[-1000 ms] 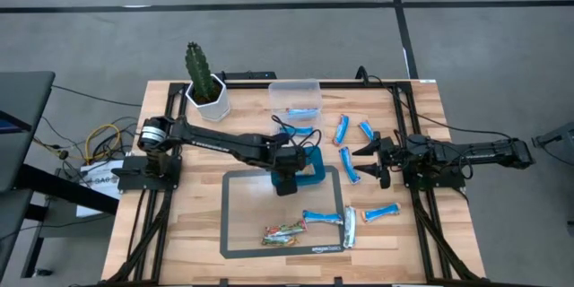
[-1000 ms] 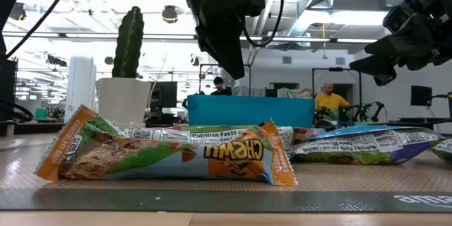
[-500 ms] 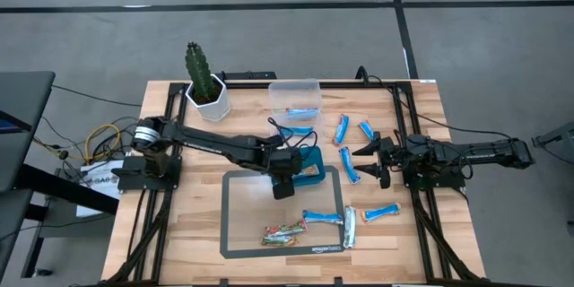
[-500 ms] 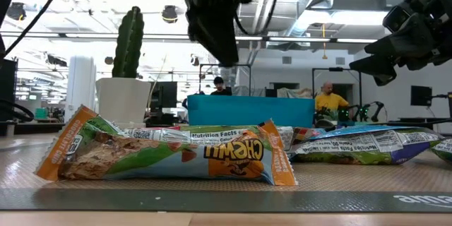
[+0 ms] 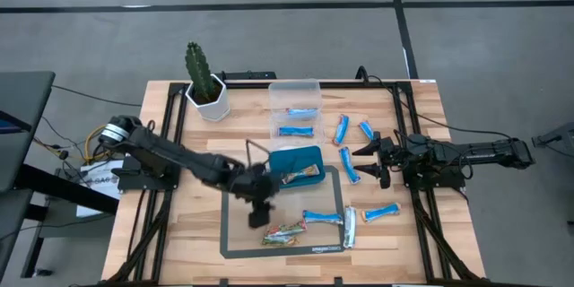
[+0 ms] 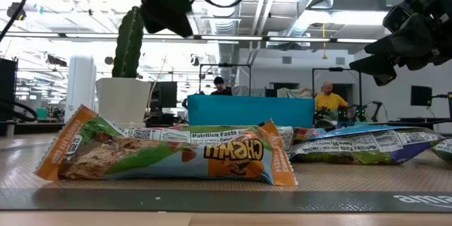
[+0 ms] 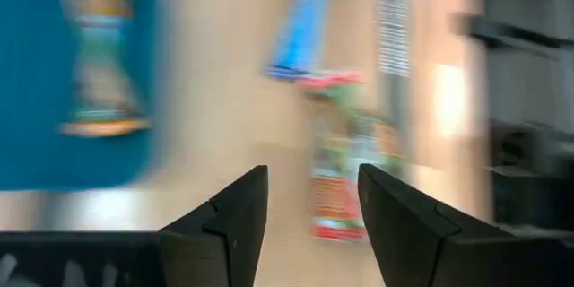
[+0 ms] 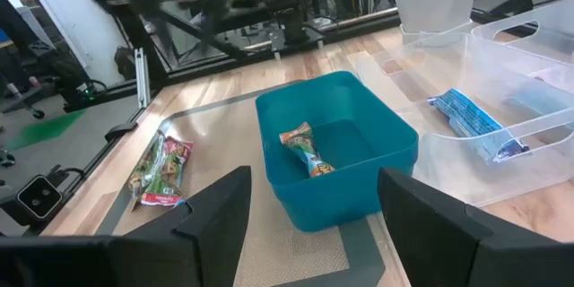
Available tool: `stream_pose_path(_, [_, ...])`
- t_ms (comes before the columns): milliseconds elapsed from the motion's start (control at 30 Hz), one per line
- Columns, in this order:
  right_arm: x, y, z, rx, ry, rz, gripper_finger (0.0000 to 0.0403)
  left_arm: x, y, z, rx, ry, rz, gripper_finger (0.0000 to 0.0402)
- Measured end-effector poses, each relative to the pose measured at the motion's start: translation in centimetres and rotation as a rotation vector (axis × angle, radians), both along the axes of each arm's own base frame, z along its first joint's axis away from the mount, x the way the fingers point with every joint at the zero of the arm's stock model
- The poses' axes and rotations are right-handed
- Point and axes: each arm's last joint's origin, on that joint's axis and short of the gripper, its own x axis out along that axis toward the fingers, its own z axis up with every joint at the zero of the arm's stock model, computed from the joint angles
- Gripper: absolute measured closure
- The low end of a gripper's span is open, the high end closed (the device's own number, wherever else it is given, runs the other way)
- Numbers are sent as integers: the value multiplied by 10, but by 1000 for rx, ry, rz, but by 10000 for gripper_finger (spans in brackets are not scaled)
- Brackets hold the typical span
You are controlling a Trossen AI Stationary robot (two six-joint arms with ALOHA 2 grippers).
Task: Pick and place Granola Bars by type
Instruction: Put the red granola bar into the top transparent bin
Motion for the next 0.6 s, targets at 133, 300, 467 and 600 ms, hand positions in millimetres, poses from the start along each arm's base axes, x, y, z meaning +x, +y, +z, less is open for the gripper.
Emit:
stream_pose_path(133, [0,0,0,0,0,0,168,-7,-24,-11,-147,-36,-110,235])
stream_pose_path(300, [0,0,0,0,0,0,168,-16,-36,-21,-145,-32,-139,235])
stream_pose_path(467, [0,0,0,0,0,0,168,-22,-47,-22,-75,-62,-232,235])
stream_pose_path(600, [0,0,0,0,0,0,168,-26,-54,-23,-19,-76,-286,235])
